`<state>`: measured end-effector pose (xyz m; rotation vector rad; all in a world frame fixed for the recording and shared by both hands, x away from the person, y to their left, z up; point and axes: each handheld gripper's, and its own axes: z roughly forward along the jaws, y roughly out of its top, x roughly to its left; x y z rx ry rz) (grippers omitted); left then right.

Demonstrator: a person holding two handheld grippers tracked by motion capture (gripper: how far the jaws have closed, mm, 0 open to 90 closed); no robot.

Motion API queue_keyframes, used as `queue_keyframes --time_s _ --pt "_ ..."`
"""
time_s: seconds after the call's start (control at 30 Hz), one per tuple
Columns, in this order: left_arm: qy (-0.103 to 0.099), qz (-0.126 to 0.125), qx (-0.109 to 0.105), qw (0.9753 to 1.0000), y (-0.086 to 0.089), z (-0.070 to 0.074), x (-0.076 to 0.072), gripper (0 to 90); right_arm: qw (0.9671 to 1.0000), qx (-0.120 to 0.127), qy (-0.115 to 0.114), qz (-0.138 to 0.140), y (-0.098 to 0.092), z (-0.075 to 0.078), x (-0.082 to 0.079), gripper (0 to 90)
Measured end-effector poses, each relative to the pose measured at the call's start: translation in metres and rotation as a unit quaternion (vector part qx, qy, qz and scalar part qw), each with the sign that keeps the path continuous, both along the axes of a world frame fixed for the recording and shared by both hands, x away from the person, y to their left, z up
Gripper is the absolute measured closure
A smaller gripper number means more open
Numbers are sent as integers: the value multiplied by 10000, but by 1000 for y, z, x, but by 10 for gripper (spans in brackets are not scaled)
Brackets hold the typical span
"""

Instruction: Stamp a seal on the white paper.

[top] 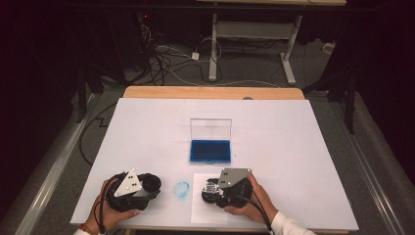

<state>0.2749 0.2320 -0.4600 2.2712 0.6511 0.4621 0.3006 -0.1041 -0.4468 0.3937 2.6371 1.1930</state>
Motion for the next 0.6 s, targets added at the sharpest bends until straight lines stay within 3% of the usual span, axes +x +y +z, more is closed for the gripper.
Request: queue_keyframes --time_s 0.17,0.6 --pt "14 11 -6 10000 -2 0 1 365 10000 -39 -68 -35 -1 3 -1 569" --pt "20 -21 16 10000 -12 0 2 365 9985 466 -248 -105 -14 29 -6 568"
